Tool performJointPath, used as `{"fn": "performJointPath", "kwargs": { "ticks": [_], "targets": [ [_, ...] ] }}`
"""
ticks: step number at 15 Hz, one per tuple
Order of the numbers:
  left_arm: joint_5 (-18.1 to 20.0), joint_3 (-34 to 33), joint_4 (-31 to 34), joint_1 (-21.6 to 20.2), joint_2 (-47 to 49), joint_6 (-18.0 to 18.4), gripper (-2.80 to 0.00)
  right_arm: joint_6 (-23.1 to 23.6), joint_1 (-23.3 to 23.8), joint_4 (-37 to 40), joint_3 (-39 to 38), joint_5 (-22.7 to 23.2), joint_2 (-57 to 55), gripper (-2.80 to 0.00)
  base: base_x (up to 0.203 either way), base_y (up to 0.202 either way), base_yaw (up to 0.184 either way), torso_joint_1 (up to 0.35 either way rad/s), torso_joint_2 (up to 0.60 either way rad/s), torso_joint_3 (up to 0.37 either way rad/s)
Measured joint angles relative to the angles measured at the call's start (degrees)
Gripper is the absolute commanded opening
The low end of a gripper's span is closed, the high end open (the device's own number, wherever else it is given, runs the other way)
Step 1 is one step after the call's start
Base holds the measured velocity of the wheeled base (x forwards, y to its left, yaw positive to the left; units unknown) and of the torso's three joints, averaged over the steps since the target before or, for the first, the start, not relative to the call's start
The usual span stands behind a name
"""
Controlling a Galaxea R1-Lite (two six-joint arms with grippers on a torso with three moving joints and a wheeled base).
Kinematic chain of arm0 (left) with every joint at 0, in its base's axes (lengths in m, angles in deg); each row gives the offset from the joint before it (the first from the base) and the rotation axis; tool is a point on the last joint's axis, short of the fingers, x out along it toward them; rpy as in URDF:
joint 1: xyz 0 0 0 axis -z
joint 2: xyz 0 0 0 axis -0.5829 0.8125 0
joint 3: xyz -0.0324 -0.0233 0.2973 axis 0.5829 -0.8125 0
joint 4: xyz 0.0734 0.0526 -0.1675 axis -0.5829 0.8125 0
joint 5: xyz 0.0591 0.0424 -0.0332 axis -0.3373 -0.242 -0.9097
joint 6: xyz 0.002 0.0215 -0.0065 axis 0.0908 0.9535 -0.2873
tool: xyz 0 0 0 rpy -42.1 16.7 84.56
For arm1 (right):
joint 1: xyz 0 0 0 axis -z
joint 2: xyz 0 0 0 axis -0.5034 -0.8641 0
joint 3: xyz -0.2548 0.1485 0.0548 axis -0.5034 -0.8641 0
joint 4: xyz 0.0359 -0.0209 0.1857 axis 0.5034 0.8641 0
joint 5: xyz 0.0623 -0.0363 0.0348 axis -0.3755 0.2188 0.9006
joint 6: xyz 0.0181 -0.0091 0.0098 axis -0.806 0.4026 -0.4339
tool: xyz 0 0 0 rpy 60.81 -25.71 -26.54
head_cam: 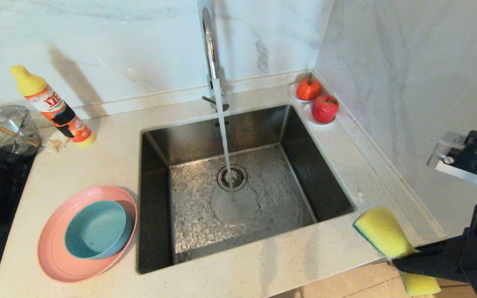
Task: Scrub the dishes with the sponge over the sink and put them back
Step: Pick up a bowl and the sponge
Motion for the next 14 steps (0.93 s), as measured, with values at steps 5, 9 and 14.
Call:
{"fn": "performJointPath", "kwargs": {
  "ticks": [5,9,14],
  "targets": [
    [0.0,0.0,0.0,0.0,0.0,0.3,-2.80,-1.6,-1.7,-0.6,0.5,0.1,-2.8,-2.80,0.000,0.000,0.000,0.000,0.00,0.000],
    [-0.6,0.0,0.0,0.0,0.0,0.4,-2.80,-2.8,-2.2,-0.7,1.9,0.2,-5.8,-2.80,0.000,0.000,0.000,0.000,0.00,0.000],
    [-1.0,0.0,-0.1,0.0,0.0,0.2,-2.80,-3.0,-2.1,-0.8,2.2,0.1,-7.7,-2.80,0.000,0.000,0.000,0.000,0.00,0.000]
  ]
}}
